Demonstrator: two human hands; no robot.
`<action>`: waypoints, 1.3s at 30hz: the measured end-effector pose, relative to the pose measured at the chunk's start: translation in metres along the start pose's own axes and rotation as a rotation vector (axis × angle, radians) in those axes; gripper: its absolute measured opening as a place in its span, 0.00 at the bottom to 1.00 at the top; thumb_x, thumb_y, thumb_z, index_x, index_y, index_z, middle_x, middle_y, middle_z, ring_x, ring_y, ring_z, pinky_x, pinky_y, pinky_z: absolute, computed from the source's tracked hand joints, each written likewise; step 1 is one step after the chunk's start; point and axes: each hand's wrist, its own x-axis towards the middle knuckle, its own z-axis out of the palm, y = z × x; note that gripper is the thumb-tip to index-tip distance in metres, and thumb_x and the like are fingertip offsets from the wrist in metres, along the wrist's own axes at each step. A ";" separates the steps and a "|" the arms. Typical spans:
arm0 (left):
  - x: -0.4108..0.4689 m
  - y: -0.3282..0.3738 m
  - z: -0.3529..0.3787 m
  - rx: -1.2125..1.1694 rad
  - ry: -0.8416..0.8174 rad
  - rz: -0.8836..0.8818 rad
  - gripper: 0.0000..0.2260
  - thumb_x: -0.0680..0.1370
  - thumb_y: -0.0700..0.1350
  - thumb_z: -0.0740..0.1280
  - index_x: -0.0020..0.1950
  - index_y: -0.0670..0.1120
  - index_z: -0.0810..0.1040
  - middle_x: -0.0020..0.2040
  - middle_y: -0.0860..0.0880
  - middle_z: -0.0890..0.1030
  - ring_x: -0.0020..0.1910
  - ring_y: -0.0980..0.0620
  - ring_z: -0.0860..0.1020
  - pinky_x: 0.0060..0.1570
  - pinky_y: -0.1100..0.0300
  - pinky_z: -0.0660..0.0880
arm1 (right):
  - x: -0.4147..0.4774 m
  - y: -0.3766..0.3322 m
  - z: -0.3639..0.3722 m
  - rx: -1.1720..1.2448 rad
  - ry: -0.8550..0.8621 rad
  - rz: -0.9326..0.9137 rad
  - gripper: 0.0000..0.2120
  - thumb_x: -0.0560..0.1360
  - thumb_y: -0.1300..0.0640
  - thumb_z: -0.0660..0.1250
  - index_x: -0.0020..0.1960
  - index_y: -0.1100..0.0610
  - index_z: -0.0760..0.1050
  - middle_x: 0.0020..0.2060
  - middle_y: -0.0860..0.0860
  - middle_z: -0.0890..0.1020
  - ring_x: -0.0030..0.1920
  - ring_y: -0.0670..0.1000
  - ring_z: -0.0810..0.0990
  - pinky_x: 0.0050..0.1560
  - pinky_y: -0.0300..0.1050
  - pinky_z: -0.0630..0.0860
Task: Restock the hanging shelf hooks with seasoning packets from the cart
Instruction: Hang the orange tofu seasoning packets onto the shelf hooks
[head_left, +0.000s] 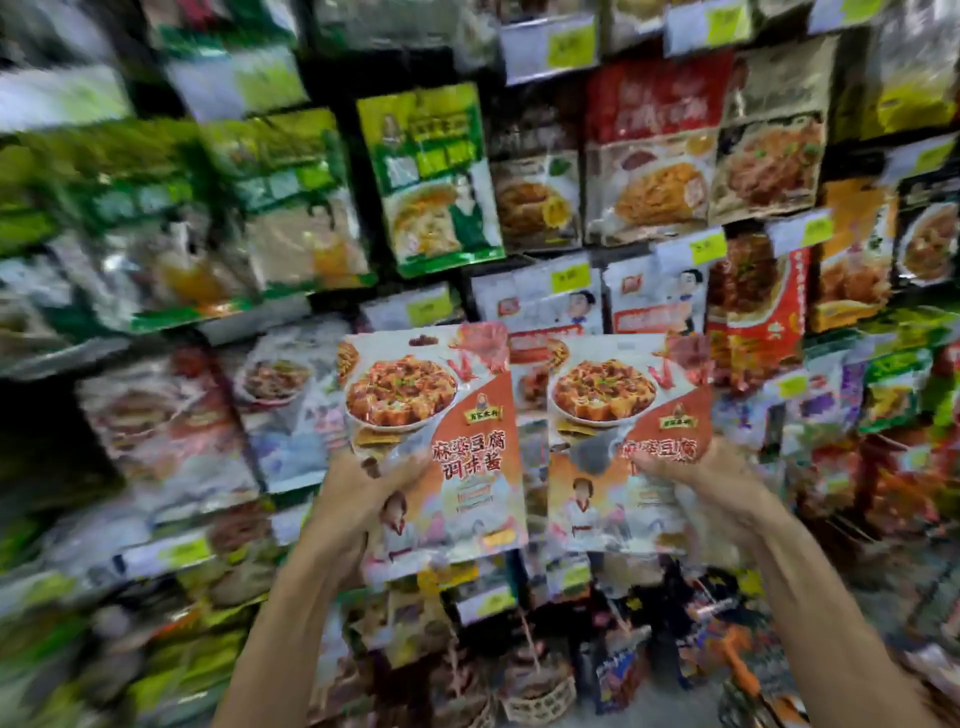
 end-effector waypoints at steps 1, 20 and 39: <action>-0.004 0.001 -0.028 0.005 0.037 0.002 0.18 0.64 0.54 0.74 0.27 0.41 0.76 0.21 0.41 0.73 0.16 0.48 0.69 0.18 0.64 0.66 | 0.005 -0.006 0.027 0.005 -0.045 -0.020 0.34 0.50 0.43 0.82 0.51 0.58 0.80 0.45 0.53 0.86 0.47 0.52 0.84 0.49 0.46 0.79; -0.034 -0.056 -0.390 0.048 0.446 0.058 0.16 0.74 0.38 0.71 0.28 0.41 0.72 0.17 0.45 0.70 0.14 0.53 0.66 0.17 0.68 0.63 | 0.025 0.006 0.432 0.037 -0.481 0.003 0.20 0.63 0.52 0.76 0.51 0.59 0.80 0.48 0.55 0.86 0.50 0.53 0.84 0.54 0.47 0.79; -0.022 -0.060 -0.408 -0.047 0.457 0.066 0.12 0.74 0.39 0.70 0.31 0.43 0.74 0.20 0.52 0.74 0.17 0.57 0.71 0.20 0.67 0.68 | 0.063 -0.015 0.500 -0.030 -0.406 0.119 0.13 0.71 0.60 0.73 0.53 0.63 0.77 0.49 0.55 0.84 0.46 0.49 0.82 0.40 0.37 0.74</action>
